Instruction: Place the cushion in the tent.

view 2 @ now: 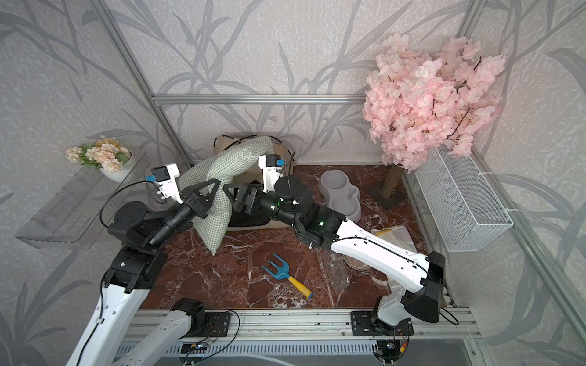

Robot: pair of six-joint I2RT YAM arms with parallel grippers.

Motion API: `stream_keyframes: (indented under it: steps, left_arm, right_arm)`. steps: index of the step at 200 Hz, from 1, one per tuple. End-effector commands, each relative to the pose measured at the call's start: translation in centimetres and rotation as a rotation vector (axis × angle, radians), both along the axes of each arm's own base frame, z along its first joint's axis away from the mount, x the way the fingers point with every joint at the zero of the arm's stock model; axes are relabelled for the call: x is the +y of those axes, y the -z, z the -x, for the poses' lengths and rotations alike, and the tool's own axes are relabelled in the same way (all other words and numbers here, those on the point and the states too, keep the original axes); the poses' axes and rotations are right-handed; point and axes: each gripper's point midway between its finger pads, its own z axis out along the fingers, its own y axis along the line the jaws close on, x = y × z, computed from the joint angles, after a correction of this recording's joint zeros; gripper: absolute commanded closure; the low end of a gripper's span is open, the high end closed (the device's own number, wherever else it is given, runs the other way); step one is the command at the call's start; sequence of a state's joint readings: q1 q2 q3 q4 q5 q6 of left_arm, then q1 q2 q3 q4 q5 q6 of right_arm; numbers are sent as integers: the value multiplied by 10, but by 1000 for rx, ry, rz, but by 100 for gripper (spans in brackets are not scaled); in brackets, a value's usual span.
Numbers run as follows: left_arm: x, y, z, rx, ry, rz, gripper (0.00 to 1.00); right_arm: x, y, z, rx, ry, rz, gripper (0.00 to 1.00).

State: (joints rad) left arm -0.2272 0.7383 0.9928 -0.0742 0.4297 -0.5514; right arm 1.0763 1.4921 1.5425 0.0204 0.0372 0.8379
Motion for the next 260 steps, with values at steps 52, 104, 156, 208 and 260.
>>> stream_keyframes:
  steps: [52, 104, 156, 208, 260]
  left_arm:
    - [-53, 10, 27, -132, 231, -58, 100]
    - [-82, 31, 32, -142, 317, -91, 96]
    - [-82, 34, 36, -157, 323, -61, 86]
    - [-53, 47, 20, -76, 122, -171, 45]
    - [-24, 97, -15, 104, -69, -74, 25]
  right_arm:
    - [-17, -15, -31, 49, 279, -61, 18]
    - [-37, 26, -53, 17, 460, 152, 44]
    - [-39, 25, -63, -156, 302, 324, 100]
    - [-73, -14, -38, -264, 103, 360, 100]
    - [-128, 46, -75, -39, 169, 282, 100]
